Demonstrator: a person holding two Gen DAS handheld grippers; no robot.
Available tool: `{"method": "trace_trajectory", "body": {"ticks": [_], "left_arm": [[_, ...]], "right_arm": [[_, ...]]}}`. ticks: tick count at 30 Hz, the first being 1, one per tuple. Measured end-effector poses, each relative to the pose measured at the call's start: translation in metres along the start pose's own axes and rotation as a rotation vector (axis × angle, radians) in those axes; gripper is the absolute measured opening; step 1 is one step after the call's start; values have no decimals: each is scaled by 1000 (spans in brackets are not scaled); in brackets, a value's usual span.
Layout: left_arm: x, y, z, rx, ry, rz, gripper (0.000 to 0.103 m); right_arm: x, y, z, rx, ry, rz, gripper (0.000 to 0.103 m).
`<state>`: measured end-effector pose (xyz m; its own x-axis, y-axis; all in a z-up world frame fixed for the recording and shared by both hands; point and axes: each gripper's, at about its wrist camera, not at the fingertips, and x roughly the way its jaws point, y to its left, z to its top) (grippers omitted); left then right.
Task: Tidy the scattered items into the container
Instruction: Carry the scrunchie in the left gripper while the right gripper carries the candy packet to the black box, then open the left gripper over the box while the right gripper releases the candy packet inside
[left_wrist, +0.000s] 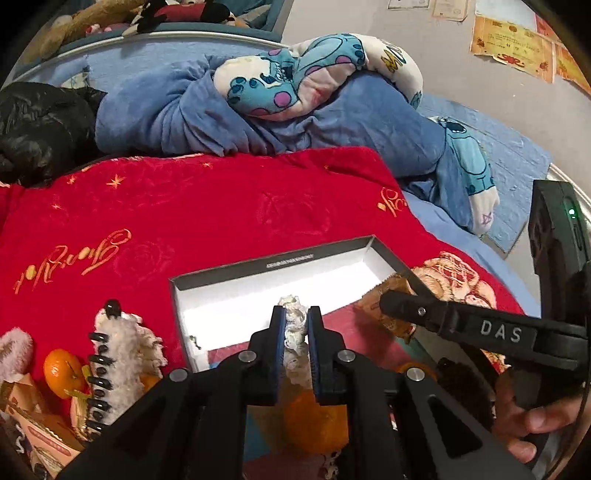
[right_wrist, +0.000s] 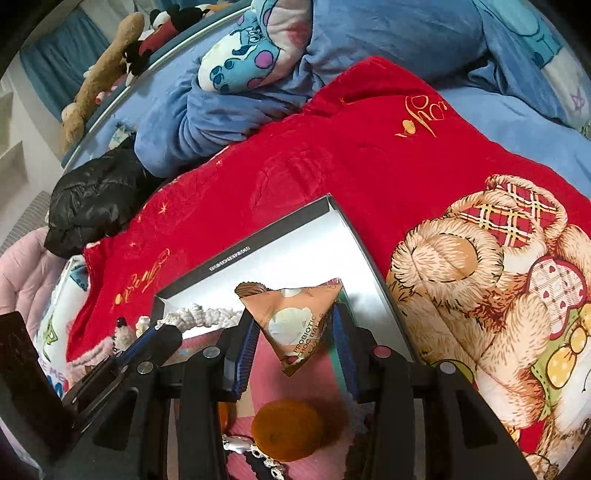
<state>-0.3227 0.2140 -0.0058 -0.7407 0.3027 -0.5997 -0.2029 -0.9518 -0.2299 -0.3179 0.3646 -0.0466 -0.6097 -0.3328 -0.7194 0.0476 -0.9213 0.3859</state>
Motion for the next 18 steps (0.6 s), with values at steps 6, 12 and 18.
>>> {"method": "trace_trajectory", "body": {"ticks": [6,12,18], "left_arm": [[-5,2,0,13,-15,42,42],[-11,4,2,9,-17,30,91],[-29,3,9,19,-51,72,103]], "right_arm": [[5,2,-1,4,19,6,43],[-2,5,0,4,-16,11,66],[-15,0,4,59,-69,78,103]]}}
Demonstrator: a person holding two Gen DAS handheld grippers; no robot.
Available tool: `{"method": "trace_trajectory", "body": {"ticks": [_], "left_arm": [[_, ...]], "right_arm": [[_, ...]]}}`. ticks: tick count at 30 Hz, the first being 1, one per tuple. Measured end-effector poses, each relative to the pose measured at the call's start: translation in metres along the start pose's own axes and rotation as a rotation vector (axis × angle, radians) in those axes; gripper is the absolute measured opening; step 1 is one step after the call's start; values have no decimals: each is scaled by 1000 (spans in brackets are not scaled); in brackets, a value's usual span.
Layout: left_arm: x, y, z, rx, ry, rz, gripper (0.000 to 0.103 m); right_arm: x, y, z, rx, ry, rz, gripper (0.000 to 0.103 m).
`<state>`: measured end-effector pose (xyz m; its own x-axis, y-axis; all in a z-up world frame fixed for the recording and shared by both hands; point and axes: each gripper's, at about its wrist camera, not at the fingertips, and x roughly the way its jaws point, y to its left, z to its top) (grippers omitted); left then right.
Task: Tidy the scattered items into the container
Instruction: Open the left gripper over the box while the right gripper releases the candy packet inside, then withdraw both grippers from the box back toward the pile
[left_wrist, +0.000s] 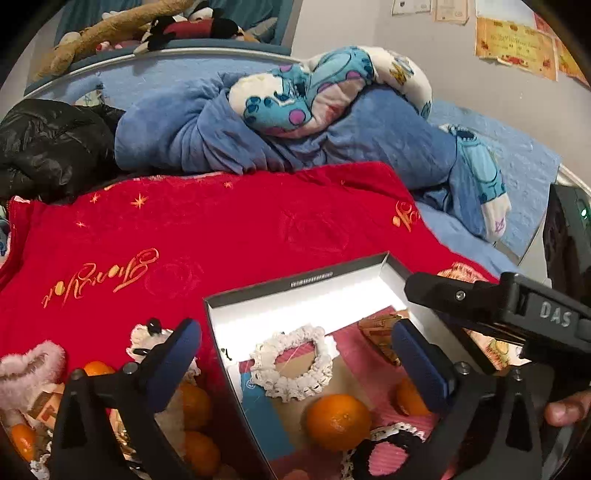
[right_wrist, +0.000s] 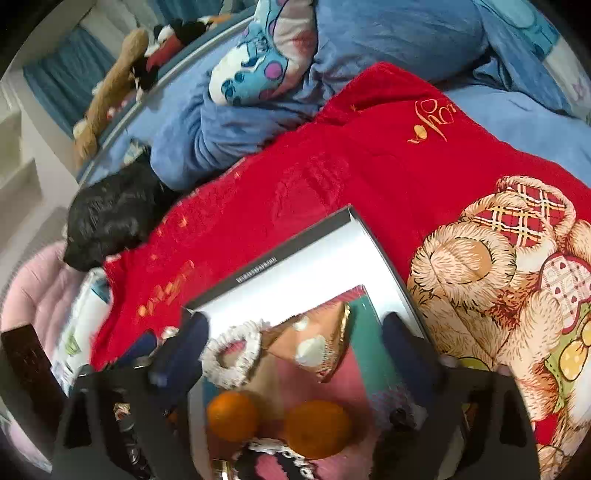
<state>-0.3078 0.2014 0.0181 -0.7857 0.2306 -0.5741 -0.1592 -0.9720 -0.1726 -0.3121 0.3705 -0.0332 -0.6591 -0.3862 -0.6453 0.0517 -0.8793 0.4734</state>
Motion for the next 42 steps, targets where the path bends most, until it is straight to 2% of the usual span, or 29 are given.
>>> {"method": "trace_trajectory", "body": {"ticks": [4,8,13,16,19,23,25,30,35,39,42], "left_arm": [[-12,-2,3,43,-44,36,103],[-22,2,7,36,-62,50,103],[-54,2,12,58,-101,51,103],[-79,0,10,76,-128,70,103],[-106,5,7,65,-132,48,103],[-146,24,3,11,-149,12,103],[-167,33,1,19,-138,1,103],[-227,61,-3,66,-167,74,103],[-288,102,-14,10,-233,94,103],[-320,135,-30,-43,-264,112,103],[-333,157,-48,-52,-262,141,103]], "right_arm": [[-7,-1,4,-6,-29,-54,103],[-14,-4,6,16,-47,-56,103],[-41,2,9,25,-79,-49,103],[-65,13,8,5,-111,-50,103],[-91,31,2,-69,-133,-69,103],[-127,65,-8,-127,-215,-102,103],[-139,85,-17,-137,-237,-69,103],[-164,155,-57,-244,-304,17,103],[-169,201,-90,-297,-264,206,103],[-166,219,-108,-308,-253,241,103],[-156,226,-118,-284,-209,332,103]]}}
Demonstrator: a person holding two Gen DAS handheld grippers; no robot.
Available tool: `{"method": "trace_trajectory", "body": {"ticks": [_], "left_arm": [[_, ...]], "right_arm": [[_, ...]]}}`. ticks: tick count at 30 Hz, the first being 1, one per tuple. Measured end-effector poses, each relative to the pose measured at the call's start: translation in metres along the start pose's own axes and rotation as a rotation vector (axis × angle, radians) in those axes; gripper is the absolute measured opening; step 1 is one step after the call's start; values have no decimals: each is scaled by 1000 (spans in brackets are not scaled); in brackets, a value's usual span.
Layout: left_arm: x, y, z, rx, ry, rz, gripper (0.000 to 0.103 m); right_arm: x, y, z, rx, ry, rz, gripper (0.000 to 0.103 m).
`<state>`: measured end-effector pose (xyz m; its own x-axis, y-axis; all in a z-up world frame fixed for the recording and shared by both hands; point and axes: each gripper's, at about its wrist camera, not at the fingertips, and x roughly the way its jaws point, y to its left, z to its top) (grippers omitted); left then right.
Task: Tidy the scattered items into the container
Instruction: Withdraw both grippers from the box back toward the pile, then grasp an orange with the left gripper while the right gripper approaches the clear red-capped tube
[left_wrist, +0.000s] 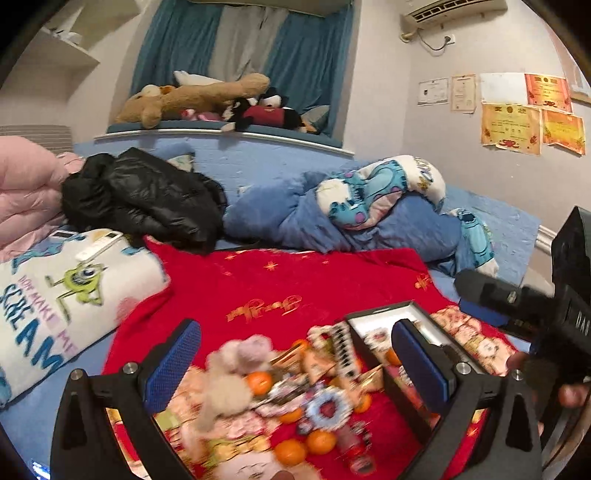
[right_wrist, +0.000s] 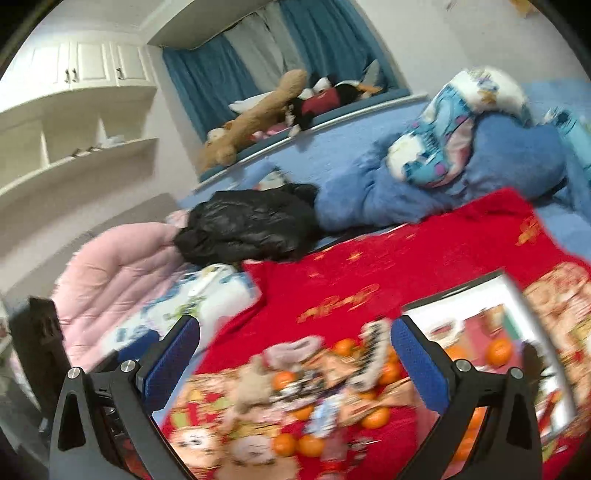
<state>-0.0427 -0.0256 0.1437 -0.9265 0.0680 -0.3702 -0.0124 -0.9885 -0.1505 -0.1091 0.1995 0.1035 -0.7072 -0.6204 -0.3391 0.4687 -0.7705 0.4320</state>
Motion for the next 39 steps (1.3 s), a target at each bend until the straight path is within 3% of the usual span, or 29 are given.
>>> {"method": "trace_trajectory", "body": {"ticks": [4,9,16,23,39], "left_arm": [[-7,21,-18,-19,-20,50,103],[4,18,-46,13,-37,51,103],[40,20,-77,-13,48,46,103],[76,26,-108,16,177,65,103],[129,13,-152,67,379,51,101]], "right_arm": [[6,12,-19,-34,-3,5,103],[11,9,-52,-47,-39,1,103],[26,-6,-90,-110,1,-91,103],[43,-34,-108,-91,79,-166,103],[64,-58,-120,17,166,-144,103]]}}
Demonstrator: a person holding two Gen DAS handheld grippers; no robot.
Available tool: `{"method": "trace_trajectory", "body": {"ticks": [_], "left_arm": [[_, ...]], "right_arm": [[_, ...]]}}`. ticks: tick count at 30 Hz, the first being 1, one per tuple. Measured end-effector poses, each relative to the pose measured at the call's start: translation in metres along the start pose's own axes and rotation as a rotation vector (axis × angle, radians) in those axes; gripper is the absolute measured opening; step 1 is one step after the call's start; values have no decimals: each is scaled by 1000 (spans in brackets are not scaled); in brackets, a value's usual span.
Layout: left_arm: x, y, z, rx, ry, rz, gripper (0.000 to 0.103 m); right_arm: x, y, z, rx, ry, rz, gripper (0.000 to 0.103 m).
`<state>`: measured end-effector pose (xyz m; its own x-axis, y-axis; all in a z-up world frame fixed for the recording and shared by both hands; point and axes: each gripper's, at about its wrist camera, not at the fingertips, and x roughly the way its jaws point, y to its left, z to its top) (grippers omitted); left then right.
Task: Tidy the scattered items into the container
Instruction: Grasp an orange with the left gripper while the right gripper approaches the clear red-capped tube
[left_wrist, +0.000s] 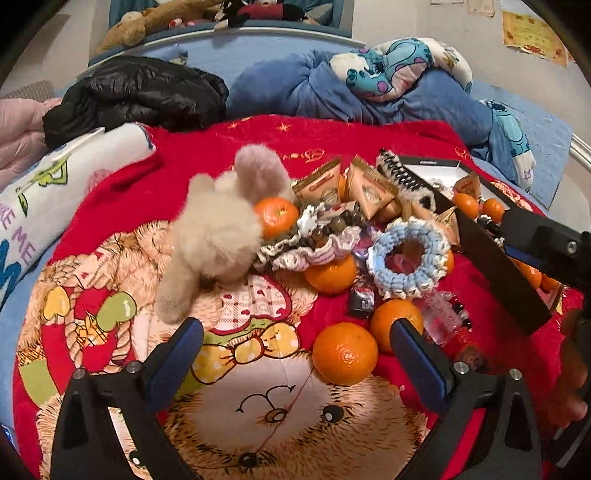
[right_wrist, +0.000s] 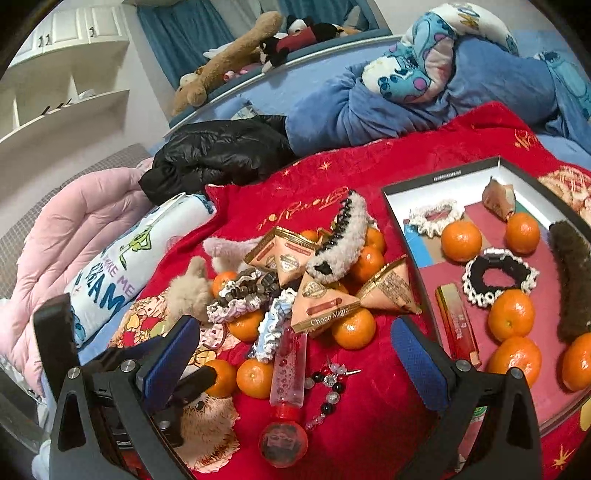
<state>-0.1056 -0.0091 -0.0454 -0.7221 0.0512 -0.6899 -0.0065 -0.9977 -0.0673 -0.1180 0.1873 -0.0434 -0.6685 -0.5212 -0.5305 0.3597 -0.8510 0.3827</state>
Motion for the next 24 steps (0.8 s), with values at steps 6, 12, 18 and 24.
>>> {"method": "trace_trajectory", "body": {"ticks": [6,12,18,24], "left_arm": [[15,0,-4,-10,51,-30,95],[17,-1,-5,-22,52,-77,81],[27,-8,-6,5,83,-59,67],[32,-15,-4,37,94,-21,66]], "right_arm": [[3,-2,-1,18,15,-3,103],[2,-2,-1,33,22,7,103],[4,-4,-3,38,44,-2,103],[6,-6,-7,25,64,-17,103]]}}
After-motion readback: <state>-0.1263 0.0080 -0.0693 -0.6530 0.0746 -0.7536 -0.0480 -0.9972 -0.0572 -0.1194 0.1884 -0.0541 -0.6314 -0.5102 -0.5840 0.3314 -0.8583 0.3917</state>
